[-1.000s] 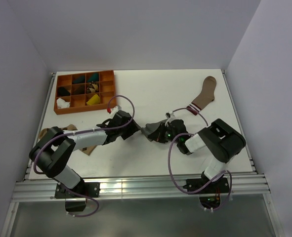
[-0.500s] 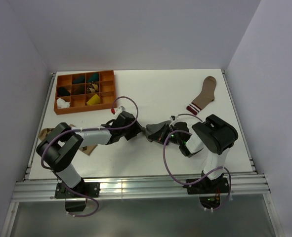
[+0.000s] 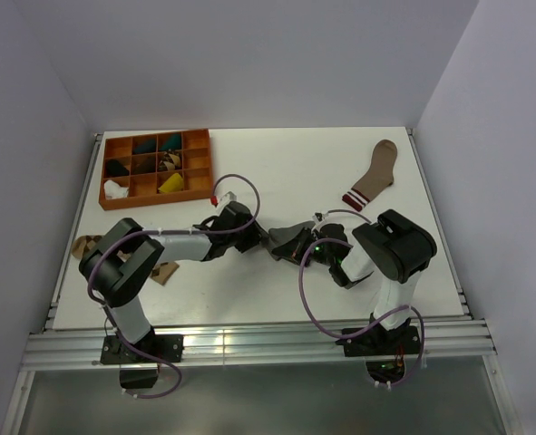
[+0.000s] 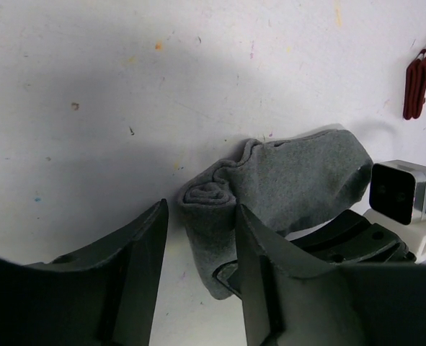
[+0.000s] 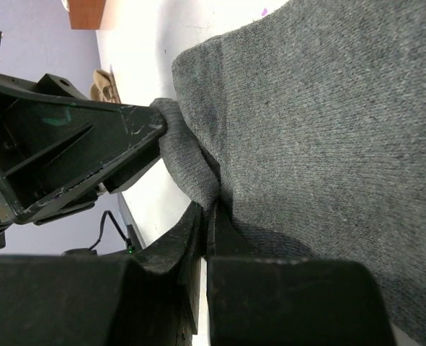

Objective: Roll the socks
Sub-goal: Roll the sock at the center of the board.

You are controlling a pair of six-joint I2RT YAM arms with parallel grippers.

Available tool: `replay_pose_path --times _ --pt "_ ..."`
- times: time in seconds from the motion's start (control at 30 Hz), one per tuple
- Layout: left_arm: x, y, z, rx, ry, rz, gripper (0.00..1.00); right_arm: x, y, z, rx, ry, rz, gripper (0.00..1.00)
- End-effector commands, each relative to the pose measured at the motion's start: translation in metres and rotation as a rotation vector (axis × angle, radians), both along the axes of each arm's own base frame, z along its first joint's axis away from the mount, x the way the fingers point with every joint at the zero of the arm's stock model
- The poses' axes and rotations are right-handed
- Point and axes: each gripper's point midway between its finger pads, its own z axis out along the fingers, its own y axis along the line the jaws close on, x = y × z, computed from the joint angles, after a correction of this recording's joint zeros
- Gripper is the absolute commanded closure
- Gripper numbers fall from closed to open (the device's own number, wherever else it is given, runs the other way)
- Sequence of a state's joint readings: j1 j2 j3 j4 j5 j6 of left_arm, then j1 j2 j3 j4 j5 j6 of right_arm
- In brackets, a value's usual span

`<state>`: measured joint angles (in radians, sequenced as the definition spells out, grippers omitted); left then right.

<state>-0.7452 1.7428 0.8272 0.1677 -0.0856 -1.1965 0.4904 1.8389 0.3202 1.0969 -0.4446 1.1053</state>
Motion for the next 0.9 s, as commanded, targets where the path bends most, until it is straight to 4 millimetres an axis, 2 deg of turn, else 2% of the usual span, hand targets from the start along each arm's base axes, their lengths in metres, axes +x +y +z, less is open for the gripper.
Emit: replay_pose_path --times 0.0,0.07,0.1,0.17,0.2,0.23,0.27,0.3,0.33,0.37,0.4,0.43,0.5,0.57,0.6,0.63,0.7,0.87 --pt "-0.008 -0.003 -0.014 0.042 0.038 -0.038 0.55 -0.01 -0.011 -0.022 -0.063 0.063 -0.008 1.0" --pt "-0.01 -0.003 -0.018 0.052 0.047 -0.047 0.61 -0.007 -0.011 -0.02 -0.073 0.046 -0.001 1.0" --pt "-0.011 -0.003 -0.02 0.062 0.055 -0.051 0.68 -0.009 -0.011 -0.021 -0.085 0.051 0.005 1.0" --pt "-0.011 -0.002 -0.021 0.072 0.057 -0.053 0.76 -0.004 -0.009 -0.013 -0.098 0.008 0.02 0.96" --pt "-0.012 -0.002 -0.022 0.078 0.058 -0.055 0.83 -0.002 -0.009 -0.01 -0.107 -0.006 0.026 0.92" --pt "-0.011 -0.001 -0.023 0.092 0.06 -0.049 0.86 0.001 -0.009 -0.004 -0.127 -0.034 0.037 0.89" --pt "-0.01 -0.001 -0.022 0.096 0.059 -0.051 0.92 0.003 -0.01 -0.001 -0.138 -0.049 0.041 0.82" --pt "-0.01 0.0 -0.023 0.103 0.059 -0.052 0.96 0.0 -0.012 -0.003 -0.163 -0.035 0.049 0.79" --pt "-0.01 0.001 -0.023 0.111 0.061 -0.053 0.99 0.007 -0.01 0.012 -0.171 -0.096 0.061 0.77" --pt "-0.01 0.001 -0.022 0.115 0.06 -0.054 1.0 0.01 -0.011 0.017 -0.189 -0.119 0.062 0.74" --pt "-0.009 0.001 -0.022 0.12 0.059 -0.054 1.0 0.007 -0.015 0.014 -0.226 -0.099 0.071 0.7" --pt "-0.008 0.001 -0.02 0.124 0.054 -0.054 1.0 0.014 -0.014 0.032 -0.243 -0.177 0.083 0.69" --pt "-0.006 0.005 -0.019 0.152 0.046 -0.051 1.0 0.02 -0.019 0.043 -0.289 -0.222 0.074 0.67" --pt "-0.005 0.011 -0.018 0.188 0.042 -0.046 1.0 0.025 -0.029 0.055 -0.369 -0.26 0.057 0.66" --pt "-0.006 0.014 -0.016 0.202 0.038 -0.046 1.0 0.028 -0.041 0.049 -0.438 -0.243 0.022 0.65" --pt "-0.005 0.016 -0.014 0.208 0.032 -0.044 1.0 0.036 -0.045 0.059 -0.473 -0.275 0.006 0.65" --pt "-0.004 0.019 -0.01 0.22 0.019 -0.04 1.0 0.043 -0.061 0.052 -0.571 -0.245 -0.036 0.64" --pt "-0.004 0.026 -0.007 0.252 0.007 -0.037 1.0 0.062 -0.079 0.039 -0.675 -0.178 -0.092 0.64"
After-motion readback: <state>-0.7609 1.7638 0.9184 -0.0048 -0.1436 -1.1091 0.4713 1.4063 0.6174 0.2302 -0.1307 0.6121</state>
